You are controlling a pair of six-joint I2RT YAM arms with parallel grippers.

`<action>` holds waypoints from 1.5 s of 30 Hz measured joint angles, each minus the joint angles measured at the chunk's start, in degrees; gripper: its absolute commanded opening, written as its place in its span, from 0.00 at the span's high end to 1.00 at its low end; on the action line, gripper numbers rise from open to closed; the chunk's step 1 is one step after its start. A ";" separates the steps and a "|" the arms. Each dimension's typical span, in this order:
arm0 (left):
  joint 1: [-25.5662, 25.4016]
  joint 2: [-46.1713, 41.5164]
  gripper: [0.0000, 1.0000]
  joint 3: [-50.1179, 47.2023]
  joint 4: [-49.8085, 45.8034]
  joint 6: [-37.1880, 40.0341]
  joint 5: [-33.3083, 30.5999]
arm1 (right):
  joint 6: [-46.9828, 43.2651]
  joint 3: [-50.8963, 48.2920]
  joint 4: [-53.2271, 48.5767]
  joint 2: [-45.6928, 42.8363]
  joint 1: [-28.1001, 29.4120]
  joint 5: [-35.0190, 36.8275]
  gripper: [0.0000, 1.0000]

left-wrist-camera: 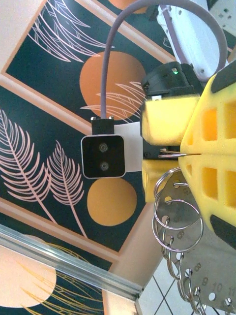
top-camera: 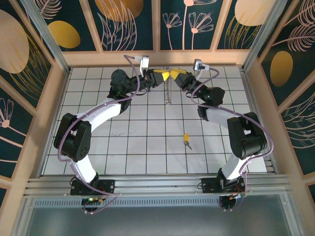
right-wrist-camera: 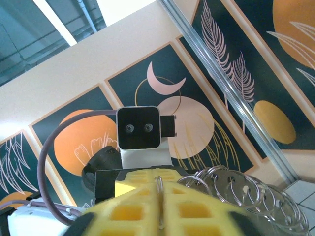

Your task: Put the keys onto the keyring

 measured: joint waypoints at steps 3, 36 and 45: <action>0.00 -0.11 1.00 0.04 -2.91 2.75 0.00 | -0.22 -1.01 -1.42 -1.18 -1.27 0.15 0.55; 0.00 -11.61 1.00 0.74 -31.34 47.30 -4.83 | -14.05 -17.62 -34.14 -23.74 -4.83 2.99 0.51; 0.00 -12.09 1.00 -0.92 -31.36 48.78 -6.10 | -17.33 -17.62 -46.16 -27.56 -4.83 6.27 0.51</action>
